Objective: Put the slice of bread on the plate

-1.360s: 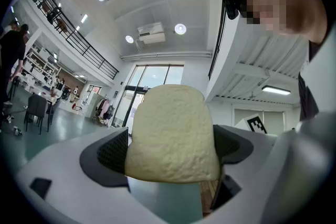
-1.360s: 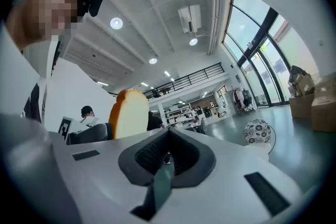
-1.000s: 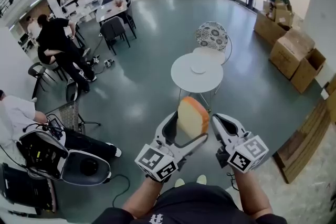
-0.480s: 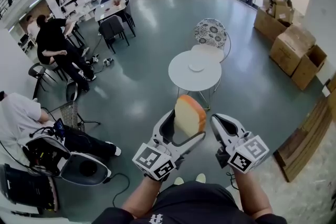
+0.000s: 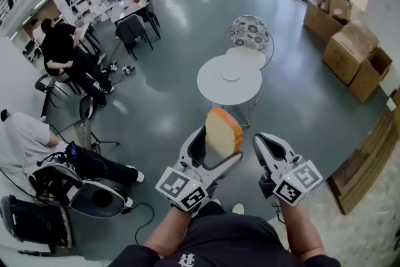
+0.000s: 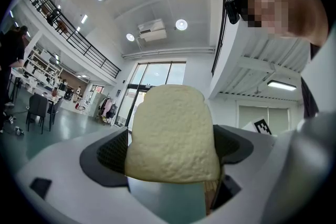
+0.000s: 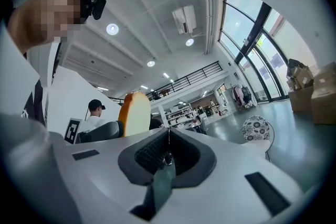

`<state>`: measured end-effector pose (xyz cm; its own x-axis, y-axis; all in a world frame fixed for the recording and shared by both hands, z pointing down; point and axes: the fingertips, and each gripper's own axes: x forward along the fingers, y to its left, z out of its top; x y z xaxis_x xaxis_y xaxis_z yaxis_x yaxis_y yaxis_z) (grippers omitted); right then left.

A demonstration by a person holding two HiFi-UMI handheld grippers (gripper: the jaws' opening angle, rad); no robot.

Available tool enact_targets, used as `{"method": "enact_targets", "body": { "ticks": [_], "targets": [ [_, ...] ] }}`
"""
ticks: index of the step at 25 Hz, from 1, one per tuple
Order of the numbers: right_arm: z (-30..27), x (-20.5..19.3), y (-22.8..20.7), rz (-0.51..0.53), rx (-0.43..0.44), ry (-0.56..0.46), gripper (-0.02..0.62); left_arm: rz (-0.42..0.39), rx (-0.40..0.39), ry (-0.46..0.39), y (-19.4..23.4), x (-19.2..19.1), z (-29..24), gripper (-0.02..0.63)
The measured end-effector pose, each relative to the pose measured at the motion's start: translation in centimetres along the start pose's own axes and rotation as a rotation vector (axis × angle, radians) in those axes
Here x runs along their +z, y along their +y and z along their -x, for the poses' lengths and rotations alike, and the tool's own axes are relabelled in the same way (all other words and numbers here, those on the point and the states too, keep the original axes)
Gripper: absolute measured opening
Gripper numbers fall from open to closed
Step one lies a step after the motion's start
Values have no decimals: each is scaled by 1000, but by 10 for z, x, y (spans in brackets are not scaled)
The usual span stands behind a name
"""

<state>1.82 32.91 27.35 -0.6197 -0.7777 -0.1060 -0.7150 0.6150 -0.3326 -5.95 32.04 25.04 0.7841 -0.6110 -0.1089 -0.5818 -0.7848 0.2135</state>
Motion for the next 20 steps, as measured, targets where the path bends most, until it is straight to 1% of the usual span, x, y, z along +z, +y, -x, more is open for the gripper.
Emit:
{"method": "enact_targets", "body": {
  "ticks": [5, 10, 14, 20],
  "targets": [
    [-5, 2, -15, -10, -8, -2, 8, 6, -1, 10, 10, -4, -14, 506],
    [-23, 2, -40, -16, -29, 2, 8, 14, -8, 17, 34, -7, -37, 506],
    [-51, 4, -62, -16, -44, 4, 8, 23, -20, 21, 66, -7, -58, 506],
    [-112, 7, -89, -10, -69, 2, 8, 31, -44, 22, 128, 0, -87, 507]
  ]
}}
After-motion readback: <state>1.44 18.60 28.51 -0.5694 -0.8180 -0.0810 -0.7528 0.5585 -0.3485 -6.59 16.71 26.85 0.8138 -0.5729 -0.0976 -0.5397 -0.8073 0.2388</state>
